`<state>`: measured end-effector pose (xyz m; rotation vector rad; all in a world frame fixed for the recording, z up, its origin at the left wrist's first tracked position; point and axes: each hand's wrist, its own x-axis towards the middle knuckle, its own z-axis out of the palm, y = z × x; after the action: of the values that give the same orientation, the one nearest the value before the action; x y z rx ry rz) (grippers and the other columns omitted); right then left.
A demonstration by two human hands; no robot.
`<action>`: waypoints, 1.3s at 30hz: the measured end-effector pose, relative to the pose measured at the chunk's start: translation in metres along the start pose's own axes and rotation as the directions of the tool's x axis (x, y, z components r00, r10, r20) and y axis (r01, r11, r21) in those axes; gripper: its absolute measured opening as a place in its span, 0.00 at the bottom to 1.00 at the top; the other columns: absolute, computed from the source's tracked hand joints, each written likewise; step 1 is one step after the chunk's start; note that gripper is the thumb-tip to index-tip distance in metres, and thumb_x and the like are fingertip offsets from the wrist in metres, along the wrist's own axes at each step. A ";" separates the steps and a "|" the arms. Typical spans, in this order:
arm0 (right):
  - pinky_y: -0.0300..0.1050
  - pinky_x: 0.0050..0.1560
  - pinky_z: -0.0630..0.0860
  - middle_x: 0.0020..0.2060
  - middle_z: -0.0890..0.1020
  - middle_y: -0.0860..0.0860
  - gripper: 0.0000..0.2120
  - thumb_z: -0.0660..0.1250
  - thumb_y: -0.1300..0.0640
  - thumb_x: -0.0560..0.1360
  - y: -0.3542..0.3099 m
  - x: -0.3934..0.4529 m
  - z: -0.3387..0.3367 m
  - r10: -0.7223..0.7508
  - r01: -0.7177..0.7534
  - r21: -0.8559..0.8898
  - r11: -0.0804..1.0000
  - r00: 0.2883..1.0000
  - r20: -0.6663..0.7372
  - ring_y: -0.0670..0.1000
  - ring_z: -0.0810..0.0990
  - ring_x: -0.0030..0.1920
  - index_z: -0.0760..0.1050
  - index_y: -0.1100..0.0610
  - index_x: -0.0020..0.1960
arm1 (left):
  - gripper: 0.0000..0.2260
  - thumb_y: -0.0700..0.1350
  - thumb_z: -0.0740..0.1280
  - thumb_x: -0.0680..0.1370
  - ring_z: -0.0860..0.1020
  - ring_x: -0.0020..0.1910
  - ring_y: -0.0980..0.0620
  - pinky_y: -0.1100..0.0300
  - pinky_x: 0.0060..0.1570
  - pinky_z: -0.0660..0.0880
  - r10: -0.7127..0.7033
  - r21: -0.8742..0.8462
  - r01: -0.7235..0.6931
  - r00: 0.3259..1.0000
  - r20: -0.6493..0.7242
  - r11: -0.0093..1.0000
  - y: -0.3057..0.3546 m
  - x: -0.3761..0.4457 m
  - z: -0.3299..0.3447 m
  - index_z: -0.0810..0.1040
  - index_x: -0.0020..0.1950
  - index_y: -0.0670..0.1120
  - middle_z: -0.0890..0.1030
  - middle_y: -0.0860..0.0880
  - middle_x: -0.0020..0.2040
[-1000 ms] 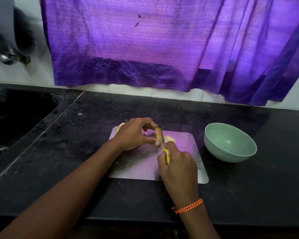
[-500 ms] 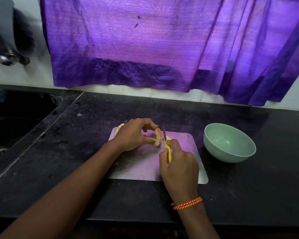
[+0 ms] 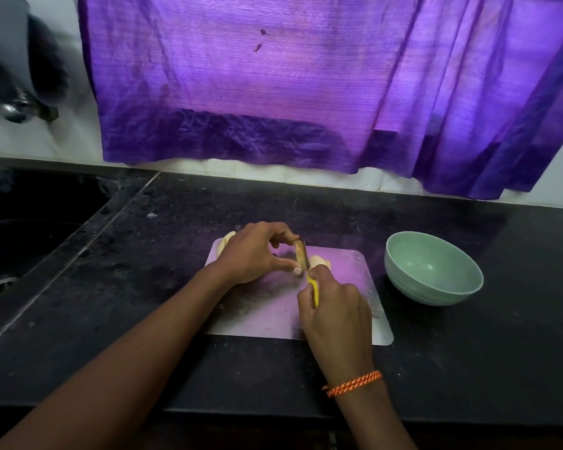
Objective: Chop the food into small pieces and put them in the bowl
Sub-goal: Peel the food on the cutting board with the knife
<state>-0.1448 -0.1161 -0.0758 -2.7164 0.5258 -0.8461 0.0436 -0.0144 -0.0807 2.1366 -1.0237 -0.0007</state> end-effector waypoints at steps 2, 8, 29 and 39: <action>0.43 0.30 0.55 0.32 0.68 0.48 0.10 0.66 0.54 0.80 -0.003 0.006 0.001 -0.006 0.006 -0.009 1.000 0.999 0.032 0.52 0.66 0.32 0.77 0.52 0.61 | 0.20 0.63 0.82 0.67 0.80 0.53 0.60 0.47 0.51 0.81 -0.007 0.000 0.007 1.000 -0.003 1.000 0.001 -0.001 -0.001 0.85 0.56 0.61 0.85 0.63 0.52; 0.44 0.30 0.56 0.31 0.65 0.47 0.13 0.68 0.54 0.79 -0.005 0.000 -0.003 0.021 -0.019 -0.034 0.999 0.999 0.049 0.51 0.64 0.30 0.77 0.53 0.63 | 0.20 0.61 0.83 0.67 0.80 0.53 0.61 0.49 0.51 0.82 -0.018 0.001 0.018 1.000 0.001 1.000 0.004 -0.001 -0.002 0.86 0.56 0.59 0.85 0.62 0.52; 0.42 0.40 0.63 0.44 0.71 0.48 0.20 0.55 0.49 0.86 -0.010 0.006 -0.013 0.099 -0.083 -0.080 0.993 0.971 0.218 0.49 0.68 0.42 0.64 0.50 0.77 | 0.19 0.64 0.81 0.68 0.79 0.54 0.58 0.45 0.51 0.81 0.037 -0.032 -0.035 0.998 0.058 0.999 0.005 -0.006 -0.005 0.79 0.54 0.61 0.83 0.64 0.54; 0.38 0.29 0.42 0.30 0.75 0.50 0.17 0.77 0.54 0.73 -0.015 0.004 -0.002 0.041 -0.017 -0.133 0.991 0.984 0.175 0.48 0.59 0.29 0.81 0.55 0.60 | 0.20 0.66 0.76 0.66 0.76 0.53 0.58 0.43 0.49 0.79 0.054 0.049 -0.055 0.998 0.020 0.997 0.008 -0.009 -0.001 0.75 0.51 0.61 0.82 0.64 0.51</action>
<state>-0.1393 -0.1046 -0.0670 -2.8595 0.5997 -0.5723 0.0327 -0.0110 -0.0776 2.1565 -1.1034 0.0315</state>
